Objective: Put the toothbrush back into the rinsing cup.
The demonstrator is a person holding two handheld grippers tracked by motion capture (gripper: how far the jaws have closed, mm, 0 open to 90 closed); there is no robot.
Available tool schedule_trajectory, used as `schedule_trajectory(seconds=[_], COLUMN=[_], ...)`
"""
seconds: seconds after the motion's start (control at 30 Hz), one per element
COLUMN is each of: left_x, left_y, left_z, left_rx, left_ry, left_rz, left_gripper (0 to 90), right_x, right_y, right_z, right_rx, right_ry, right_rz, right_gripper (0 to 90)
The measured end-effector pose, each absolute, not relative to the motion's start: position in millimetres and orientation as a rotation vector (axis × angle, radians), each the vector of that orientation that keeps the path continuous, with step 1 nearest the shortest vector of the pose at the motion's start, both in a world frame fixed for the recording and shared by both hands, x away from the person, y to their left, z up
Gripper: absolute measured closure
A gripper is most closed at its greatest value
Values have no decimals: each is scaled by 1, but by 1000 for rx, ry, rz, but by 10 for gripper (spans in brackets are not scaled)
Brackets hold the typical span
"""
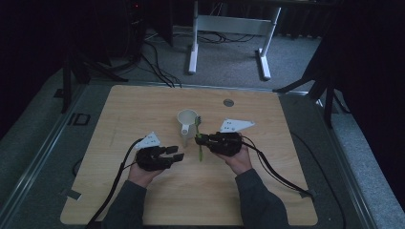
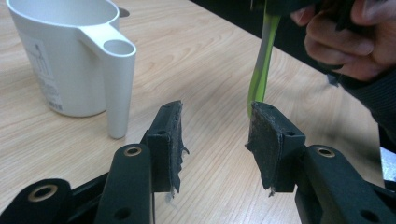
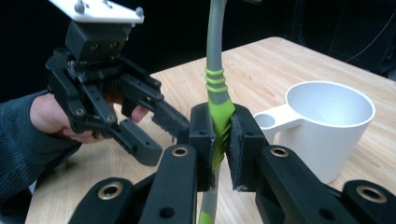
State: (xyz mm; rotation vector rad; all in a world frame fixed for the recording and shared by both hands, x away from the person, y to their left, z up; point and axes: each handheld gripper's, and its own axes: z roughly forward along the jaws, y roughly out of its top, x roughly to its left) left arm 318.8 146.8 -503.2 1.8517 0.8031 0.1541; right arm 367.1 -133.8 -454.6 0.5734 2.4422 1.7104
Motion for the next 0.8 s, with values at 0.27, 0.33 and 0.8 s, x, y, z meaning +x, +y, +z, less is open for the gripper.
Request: schedule_trajectory(seconds=[0.27, 0.33, 0.8], left_x=[318, 318, 318], left_y=[147, 148, 150], left_z=[-510, -511, -518], left_rx=[1885, 1887, 1904], left_ry=[822, 833, 859], left_rz=[177, 182, 192], left_gripper=[548, 549, 548], right_x=[369, 369, 373], right_y=[-132, -130, -118], right_z=[-452, -450, -440], right_rx=[578, 572, 570], right_ry=[2417, 2412, 2294], right_rz=[1701, 1694, 1746], right_gripper=[811, 811, 811])
